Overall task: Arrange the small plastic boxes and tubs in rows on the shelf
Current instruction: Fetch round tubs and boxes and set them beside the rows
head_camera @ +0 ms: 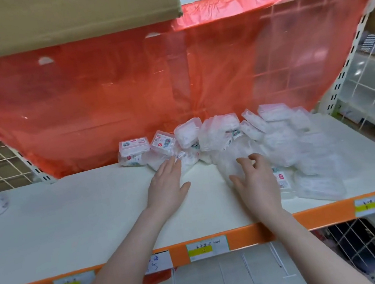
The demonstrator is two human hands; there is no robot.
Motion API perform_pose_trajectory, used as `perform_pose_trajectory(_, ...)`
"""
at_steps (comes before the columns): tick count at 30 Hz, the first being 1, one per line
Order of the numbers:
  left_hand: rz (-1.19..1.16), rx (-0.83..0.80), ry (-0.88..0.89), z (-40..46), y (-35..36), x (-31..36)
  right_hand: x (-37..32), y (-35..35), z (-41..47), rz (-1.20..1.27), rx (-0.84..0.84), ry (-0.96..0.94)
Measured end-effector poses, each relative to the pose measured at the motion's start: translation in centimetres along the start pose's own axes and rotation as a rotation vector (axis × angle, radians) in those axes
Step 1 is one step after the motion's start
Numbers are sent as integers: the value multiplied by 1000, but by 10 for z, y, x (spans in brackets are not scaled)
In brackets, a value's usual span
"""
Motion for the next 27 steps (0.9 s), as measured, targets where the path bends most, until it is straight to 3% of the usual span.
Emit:
perform_pose_trajectory(10,24,31,-11,16,1,-11,-16,-1,-15,-65,147,-268)
perform_pose_trajectory(17,109,97,-82,28,4,-11,-16,0,-22,12,15,-219)
perform_pose_trajectory(27,53,90,-54,-30,-15,-23,-1,-3,-35,-66,-85,-399)
Point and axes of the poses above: each hand's wrist, its own z-axis towards the middle knuckle, its own y-axis out of the palm, x = y × z, the point moved 4 cm from there along z, towards the middle knuckle, and after that the axes turned 14 degrees about y, right-handed, at the moved point
